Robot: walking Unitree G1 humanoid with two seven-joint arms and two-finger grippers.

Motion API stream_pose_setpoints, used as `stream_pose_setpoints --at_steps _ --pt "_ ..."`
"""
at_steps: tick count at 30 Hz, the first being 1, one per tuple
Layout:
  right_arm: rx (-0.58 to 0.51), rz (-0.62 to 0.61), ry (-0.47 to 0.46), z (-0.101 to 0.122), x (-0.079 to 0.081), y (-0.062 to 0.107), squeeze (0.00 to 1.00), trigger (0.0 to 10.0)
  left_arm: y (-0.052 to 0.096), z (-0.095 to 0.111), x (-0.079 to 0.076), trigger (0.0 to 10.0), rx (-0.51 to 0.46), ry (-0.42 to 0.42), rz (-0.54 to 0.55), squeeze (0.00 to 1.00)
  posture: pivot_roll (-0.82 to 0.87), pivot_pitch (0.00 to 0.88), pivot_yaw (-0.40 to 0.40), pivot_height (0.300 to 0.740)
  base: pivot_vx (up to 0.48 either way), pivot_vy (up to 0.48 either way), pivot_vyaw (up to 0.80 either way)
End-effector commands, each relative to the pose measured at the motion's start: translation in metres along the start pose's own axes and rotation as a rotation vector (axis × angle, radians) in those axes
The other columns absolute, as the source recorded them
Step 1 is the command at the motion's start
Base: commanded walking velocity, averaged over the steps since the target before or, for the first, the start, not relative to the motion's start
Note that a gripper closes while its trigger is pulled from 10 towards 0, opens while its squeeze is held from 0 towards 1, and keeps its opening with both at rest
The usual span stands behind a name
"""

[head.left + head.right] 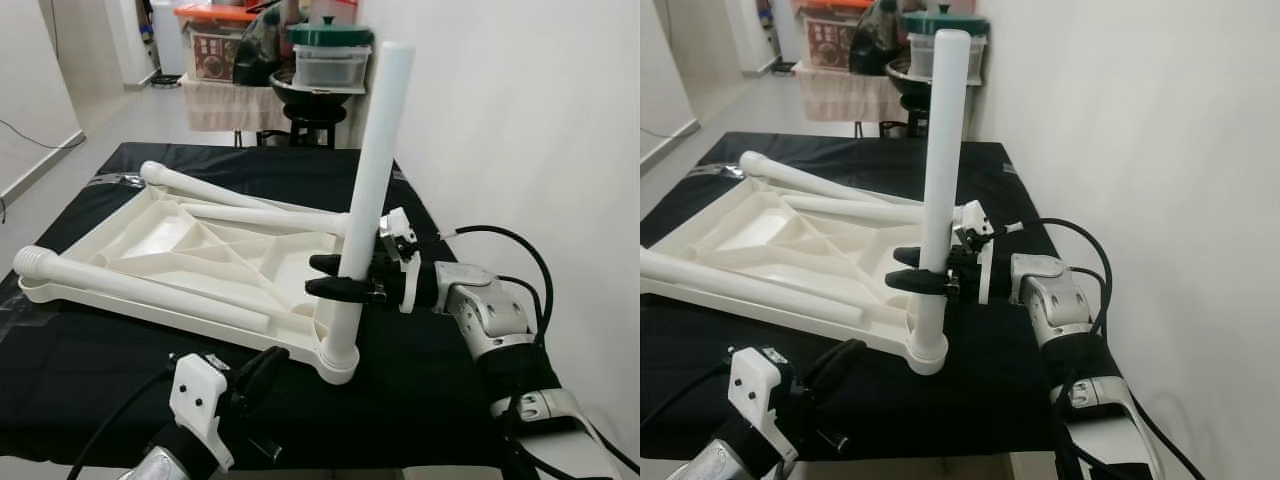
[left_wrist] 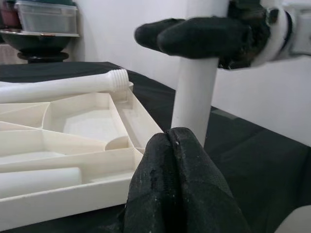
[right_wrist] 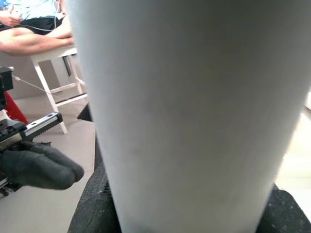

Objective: Building children table

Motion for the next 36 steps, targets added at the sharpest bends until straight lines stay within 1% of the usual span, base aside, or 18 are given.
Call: stream_pose_setpoints --at_steps 1,5,6,7,9,11,18,19,20,21,23,24,26,27,28,29,31,36 --pt "-0.01 -0.039 0.002 -0.003 0.002 0.001 0.0 0.0 0.001 -0.002 -0.002 10.0 0.008 -0.002 -0.001 0.0 0.03 0.0 -0.1 0.74 0.0 0.0 0.0" --pt "-0.004 -0.224 -0.029 -0.016 -0.003 -0.004 0.0 0.0 0.002 -0.001 -0.002 10.0 0.008 -0.003 -0.001 0.0 0.03 0.0 -0.11 0.74 0.0 0.0 0.0" --pt "-0.068 -0.589 -0.017 -0.019 -0.022 -0.006 0.0 0.0 0.003 -0.001 -0.002 10.0 0.007 -0.003 0.0 0.0 0.03 0.0 -0.12 0.74 0.0 0.0 0.0" --pt "-0.041 -0.853 -0.145 -0.05 -0.013 -0.004 0.0 0.0 0.004 0.0 -0.001 10.0 0.007 -0.003 0.0 0.0 0.02 0.0 -0.107 0.74 0.0 0.0 0.0" --pt "-0.041 -0.853 -0.145 -0.05 -0.013 -0.004 0.0 0.0 0.004 0.0 -0.001 10.0 0.007 -0.003 0.0 0.0 0.02 0.0 -0.107 0.74 0.0 0.0 0.0" --pt "-0.016 -0.972 -0.146 -0.061 0.005 -0.012 0.0 0.0 0.005 0.0 0.0 10.0 0.009 -0.004 0.001 0.0 0.01 0.0 -0.097 0.74 0.0 0.0 0.0" --pt "-0.019 -0.93 -0.128 -0.055 -0.004 -0.012 0.0 0.0 0.004 -0.001 -0.001 10.0 0.008 -0.005 0.0 0.0 0.02 0.0 -0.118 0.74 0.0 0.0 0.0" --pt "-0.022 -0.891 -0.129 -0.053 -0.005 -0.015 0.0 10.0 0.004 -0.001 -0.001 10.0 0.007 -0.006 0.004 0.0 0.03 0.0 -0.118 0.74 0.0 0.0 0.0" --pt "-0.022 -0.891 -0.129 -0.053 -0.005 -0.015 0.0 10.0 0.004 -0.001 -0.001 10.0 0.007 -0.006 0.004 0.0 0.03 0.0 -0.118 0.74 0.0 0.0 0.0" --pt "-0.033 -0.829 -0.12 -0.049 -0.005 -0.02 0.75 10.0 0.003 -0.001 -0.001 10.0 0.007 -0.005 0.005 0.0 0.02 0.0 -0.111 0.74 0.0 0.0 0.0" --pt "-0.033 -0.829 -0.12 -0.049 -0.005 -0.02 0.75 10.0 0.003 -0.001 -0.001 10.0 0.007 -0.005 0.005 0.0 0.02 0.0 -0.111 0.74 0.0 0.0 0.0" --pt "-0.087 -0.608 -0.116 -0.033 0.001 -0.034 1.0 10.0 0.003 -0.001 -0.001 10.0 0.006 -0.004 0.003 0.0 0.02 0.0 -0.104 0.74 0.0 0.0 0.0" --pt "-0.135 -0.436 -0.086 -0.016 0.004 -0.038 1.0 10.0 0.002 -0.001 0.0 10.0 0.006 -0.003 0.003 0.0 0.02 0.0 -0.102 0.74 0.0 0.0 0.0" --pt "-0.127 -0.383 -0.064 -0.012 0.006 -0.038 0.83 10.0 0.002 -0.001 0.0 10.0 0.006 -0.004 0.003 0.0 0.02 0.0 -0.101 0.74 0.0 0.0 0.0" --pt "-0.127 -0.383 -0.064 -0.012 0.006 -0.038 0.83 10.0 0.002 -0.001 0.0 10.0 0.006 -0.004 0.003 0.0 0.02 0.0 -0.101 0.74 0.0 0.0 0.0" --pt "-0.1 -0.323 -0.039 -0.012 0.008 -0.037 0.25 10.0 0.002 -0.002 0.0 10.0 0.006 -0.004 0.003 0.0 0.03 0.0 -0.104 0.74 0.0 0.0 0.0" --pt "-0.031 -0.2 0.006 -0.013 0.015 -0.034 0.0 10.0 0.002 -0.002 0.0 10.0 0.006 -0.004 0.004 0.0 0.03 0.0 -0.104 0.74 0.0 0.0 0.0" --pt "0.03 -0.038 0.021 -0.013 0.017 -0.027 0.0 10.0 0.001 -0.002 0.001 10.0 0.006 -0.003 0.004 0.0 0.03 0.0 -0.1 0.74 0.0 0.0 0.0"
Point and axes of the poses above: a point about 5 cm out from each wrist's last joint towards the gripper, its own y axis pointing back from the gripper into the wrist, its own z axis along the axis of the wrist's last joint, x = y × z, the point moved 3 cm from there along -y, pointing out of the wrist towards the gripper, and after that the axes turned 5 degrees about -y, right-handed, at the moved point
